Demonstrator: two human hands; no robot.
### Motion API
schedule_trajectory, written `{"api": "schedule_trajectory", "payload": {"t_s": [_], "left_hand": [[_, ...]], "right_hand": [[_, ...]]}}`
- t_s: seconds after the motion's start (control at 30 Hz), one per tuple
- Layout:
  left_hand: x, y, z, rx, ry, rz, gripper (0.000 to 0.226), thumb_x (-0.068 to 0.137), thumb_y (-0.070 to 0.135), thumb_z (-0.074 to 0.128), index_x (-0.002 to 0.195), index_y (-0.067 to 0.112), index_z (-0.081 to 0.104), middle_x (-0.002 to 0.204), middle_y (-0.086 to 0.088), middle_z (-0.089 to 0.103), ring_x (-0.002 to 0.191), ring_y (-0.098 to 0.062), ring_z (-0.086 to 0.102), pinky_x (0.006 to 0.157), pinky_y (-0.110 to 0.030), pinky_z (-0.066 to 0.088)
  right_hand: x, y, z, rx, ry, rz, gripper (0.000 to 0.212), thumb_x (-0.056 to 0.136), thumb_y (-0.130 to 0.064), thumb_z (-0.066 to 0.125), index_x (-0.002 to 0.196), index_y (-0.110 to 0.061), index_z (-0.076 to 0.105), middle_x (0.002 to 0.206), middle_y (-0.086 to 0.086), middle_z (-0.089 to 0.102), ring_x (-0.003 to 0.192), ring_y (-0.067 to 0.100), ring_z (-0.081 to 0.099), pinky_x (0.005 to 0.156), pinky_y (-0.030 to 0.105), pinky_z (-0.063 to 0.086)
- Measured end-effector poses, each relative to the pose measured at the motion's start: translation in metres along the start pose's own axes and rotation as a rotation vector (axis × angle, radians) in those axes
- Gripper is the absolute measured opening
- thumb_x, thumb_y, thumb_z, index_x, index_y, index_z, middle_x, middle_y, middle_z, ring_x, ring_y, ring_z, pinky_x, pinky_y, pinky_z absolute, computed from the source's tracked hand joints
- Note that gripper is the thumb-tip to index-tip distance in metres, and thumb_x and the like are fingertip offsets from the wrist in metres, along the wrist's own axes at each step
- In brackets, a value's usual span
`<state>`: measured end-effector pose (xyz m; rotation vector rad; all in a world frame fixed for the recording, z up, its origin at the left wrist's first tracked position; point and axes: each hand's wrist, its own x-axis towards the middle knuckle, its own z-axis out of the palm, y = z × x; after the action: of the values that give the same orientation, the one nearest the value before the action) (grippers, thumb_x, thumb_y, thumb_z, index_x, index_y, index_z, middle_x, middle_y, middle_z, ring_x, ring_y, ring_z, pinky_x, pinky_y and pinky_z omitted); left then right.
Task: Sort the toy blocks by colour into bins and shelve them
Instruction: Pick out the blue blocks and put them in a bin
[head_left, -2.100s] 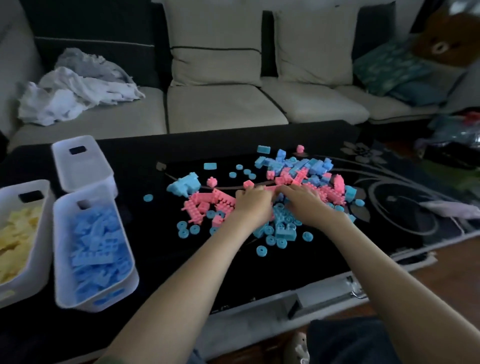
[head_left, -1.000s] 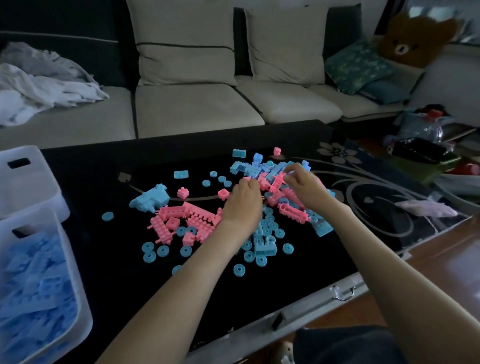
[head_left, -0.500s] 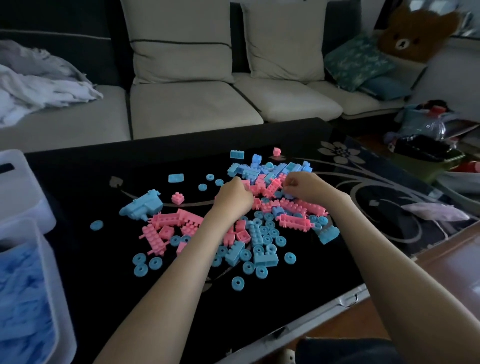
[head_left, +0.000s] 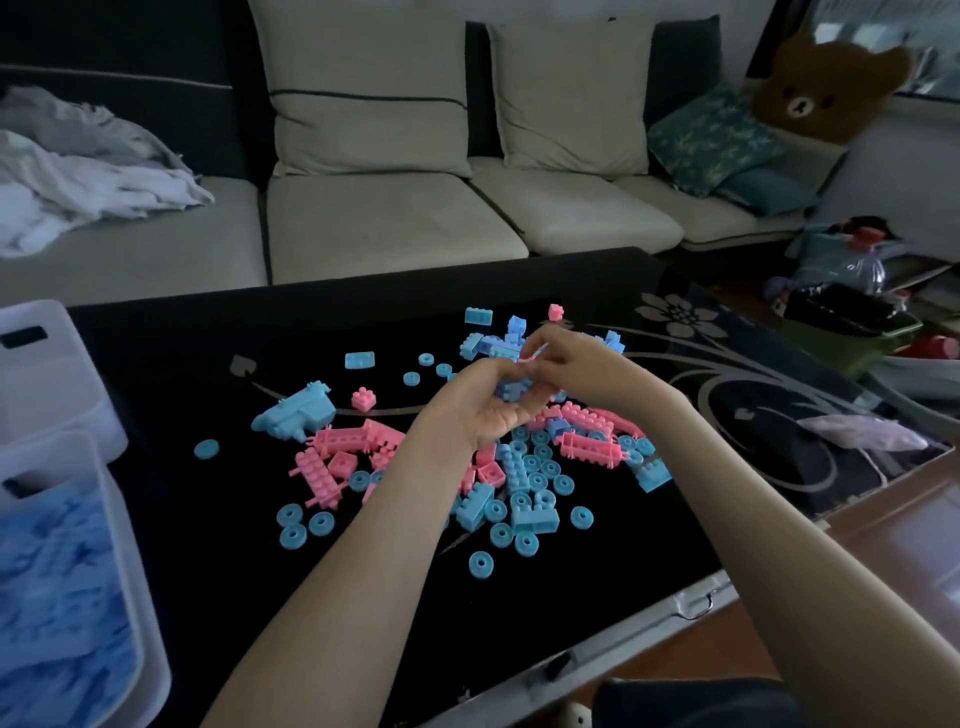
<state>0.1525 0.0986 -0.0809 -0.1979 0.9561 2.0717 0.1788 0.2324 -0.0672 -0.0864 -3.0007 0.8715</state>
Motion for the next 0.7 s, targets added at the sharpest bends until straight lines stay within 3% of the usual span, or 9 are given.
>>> {"api": "schedule_trajectory", "payload": {"t_s": [0.07,0.13,0.2,0.27,0.4,0.47,0.57,0.63,0.7], "left_hand": [[0.002,-0.001,0.001,-0.031,0.063,0.022,0.006,0.095,-0.001,0.047,0.098,-0.003,0.052,0.085,-0.021,0.054,0.064,-0.016,0.058,0.056,-0.023,0.056],[0.007,-0.003,0.0,0.03,0.161,0.063,0.007,0.096,0.004,0.05,0.09,0.001,0.052,0.079,-0.015,0.051,0.059,-0.011,0.048,0.046,-0.017,0.05],[0.008,-0.005,-0.001,0.157,0.219,0.088,0.011,0.095,0.004,0.047,0.086,0.004,0.052,0.072,-0.009,0.048,0.055,-0.009,0.043,0.047,-0.015,0.043],[0.008,-0.007,0.0,0.249,0.221,0.102,0.015,0.092,0.001,0.041,0.079,0.006,0.049,0.066,-0.005,0.042,0.052,-0.009,0.038,0.05,-0.017,0.036],[0.009,-0.008,0.002,0.322,0.225,0.097,0.024,0.088,0.001,0.039,0.066,0.01,0.043,0.06,-0.004,0.041,0.047,-0.01,0.043,0.044,-0.017,0.042],[0.01,-0.008,0.001,0.328,0.221,0.079,0.023,0.092,0.007,0.045,0.069,0.009,0.045,0.066,-0.005,0.045,0.049,-0.01,0.045,0.041,-0.016,0.043],[0.009,-0.007,-0.001,0.342,0.213,0.034,0.014,0.094,0.019,0.056,0.089,0.006,0.055,0.075,-0.009,0.055,0.038,-0.006,0.051,0.038,-0.015,0.046],[0.009,-0.005,-0.005,0.319,0.222,0.037,0.014,0.093,0.017,0.059,0.1,0.004,0.056,0.079,-0.012,0.059,0.037,-0.007,0.054,0.039,-0.017,0.048],[0.01,-0.004,-0.006,0.307,0.223,0.053,0.01,0.094,0.012,0.057,0.097,0.002,0.056,0.078,-0.012,0.06,0.043,-0.009,0.056,0.041,-0.018,0.051]], "right_hand": [[0.001,0.003,0.0,0.058,0.065,0.06,0.019,0.098,-0.024,0.044,0.115,-0.017,0.043,0.087,0.001,0.061,0.074,0.018,0.061,0.067,0.028,0.05],[0.0,0.009,0.0,-0.008,0.073,0.13,0.024,0.097,-0.023,0.045,0.119,-0.013,0.039,0.085,0.004,0.058,0.067,0.019,0.058,0.06,0.028,0.048],[-0.005,0.014,0.002,-0.191,-0.093,0.175,0.035,0.094,-0.028,0.051,0.122,-0.012,0.039,0.093,0.002,0.057,0.073,0.017,0.055,0.065,0.028,0.047],[-0.011,0.014,0.008,-0.348,-0.278,0.201,0.044,0.09,-0.036,0.057,0.124,-0.012,0.042,0.109,0.002,0.055,0.091,0.019,0.053,0.08,0.031,0.046],[-0.01,0.012,0.016,-0.363,-0.286,0.163,0.039,0.091,-0.03,0.056,0.123,-0.01,0.044,0.111,0.005,0.055,0.091,0.02,0.053,0.081,0.032,0.048],[-0.007,0.013,0.014,-0.318,-0.253,0.137,0.037,0.092,-0.026,0.054,0.125,-0.013,0.043,0.111,0.005,0.056,0.089,0.02,0.055,0.077,0.03,0.048],[-0.005,0.012,0.006,-0.193,-0.188,0.103,0.043,0.09,-0.035,0.058,0.126,-0.016,0.042,0.102,0.0,0.058,0.084,0.016,0.057,0.073,0.028,0.044],[-0.003,0.012,0.002,-0.115,-0.157,0.077,0.046,0.088,-0.037,0.061,0.125,-0.018,0.041,0.099,-0.001,0.063,0.078,0.011,0.057,0.072,0.026,0.042],[-0.003,0.012,-0.001,-0.038,-0.112,0.068,0.044,0.088,-0.035,0.062,0.123,-0.018,0.042,0.101,0.0,0.066,0.082,0.012,0.06,0.074,0.027,0.044]]}}
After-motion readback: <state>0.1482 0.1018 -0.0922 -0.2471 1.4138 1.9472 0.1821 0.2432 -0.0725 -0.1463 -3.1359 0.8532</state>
